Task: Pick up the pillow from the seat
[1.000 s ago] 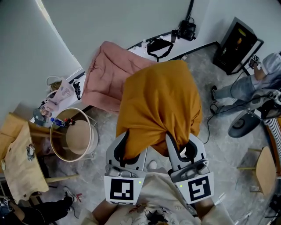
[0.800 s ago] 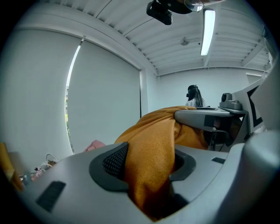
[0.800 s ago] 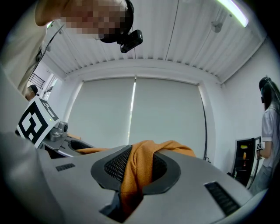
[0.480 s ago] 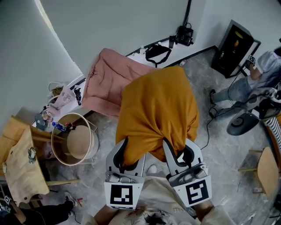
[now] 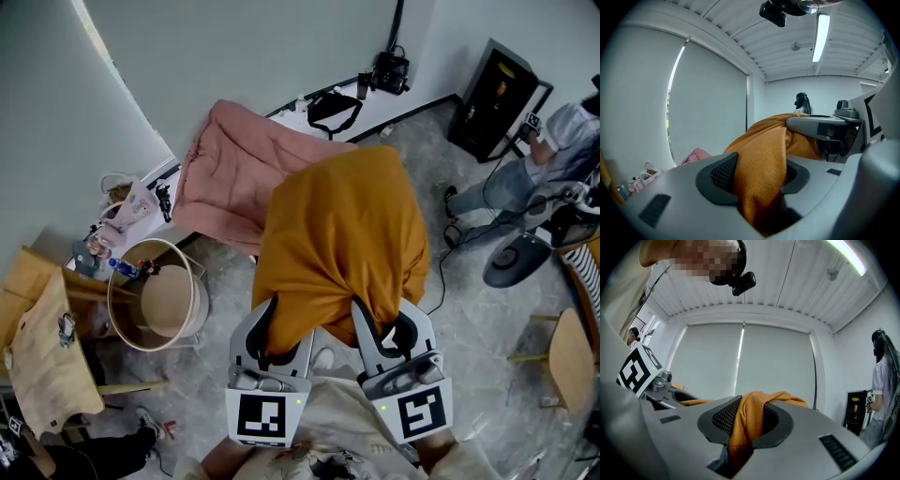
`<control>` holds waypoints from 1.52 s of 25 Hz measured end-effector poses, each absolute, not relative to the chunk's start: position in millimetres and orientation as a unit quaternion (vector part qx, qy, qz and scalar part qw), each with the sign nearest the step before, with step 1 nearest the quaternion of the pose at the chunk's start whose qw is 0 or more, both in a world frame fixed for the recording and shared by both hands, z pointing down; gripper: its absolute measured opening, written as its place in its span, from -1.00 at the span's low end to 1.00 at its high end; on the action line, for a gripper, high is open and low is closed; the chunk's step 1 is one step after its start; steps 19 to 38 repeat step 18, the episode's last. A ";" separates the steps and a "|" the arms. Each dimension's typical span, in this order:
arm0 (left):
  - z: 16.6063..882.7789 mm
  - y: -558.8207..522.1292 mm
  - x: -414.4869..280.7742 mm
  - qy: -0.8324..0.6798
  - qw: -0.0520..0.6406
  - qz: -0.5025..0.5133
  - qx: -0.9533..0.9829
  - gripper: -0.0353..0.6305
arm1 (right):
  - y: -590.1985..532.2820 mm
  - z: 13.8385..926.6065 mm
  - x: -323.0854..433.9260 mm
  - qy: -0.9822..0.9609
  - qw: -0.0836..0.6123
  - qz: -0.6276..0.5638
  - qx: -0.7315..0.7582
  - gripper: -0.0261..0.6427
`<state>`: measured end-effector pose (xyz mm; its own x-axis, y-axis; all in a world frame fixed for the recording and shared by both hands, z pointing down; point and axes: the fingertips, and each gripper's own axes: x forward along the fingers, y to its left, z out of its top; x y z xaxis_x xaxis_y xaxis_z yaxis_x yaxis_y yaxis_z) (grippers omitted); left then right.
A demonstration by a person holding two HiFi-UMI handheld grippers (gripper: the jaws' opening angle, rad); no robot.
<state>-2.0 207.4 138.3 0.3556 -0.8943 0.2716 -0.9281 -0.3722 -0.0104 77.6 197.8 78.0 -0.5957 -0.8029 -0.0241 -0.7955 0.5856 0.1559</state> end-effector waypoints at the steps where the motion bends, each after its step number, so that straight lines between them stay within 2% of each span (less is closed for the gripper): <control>1: 138.0 209.1 -1.4 -0.555 0.073 0.117 0.820 -0.26 | 199.4 77.6 78.2 -0.890 0.025 -0.076 0.449 -0.66; 38: 137.9 234.4 2.2 -0.564 0.077 0.116 0.814 -0.26 | 221.5 76.0 81.6 -0.894 0.019 -0.078 0.441 -0.66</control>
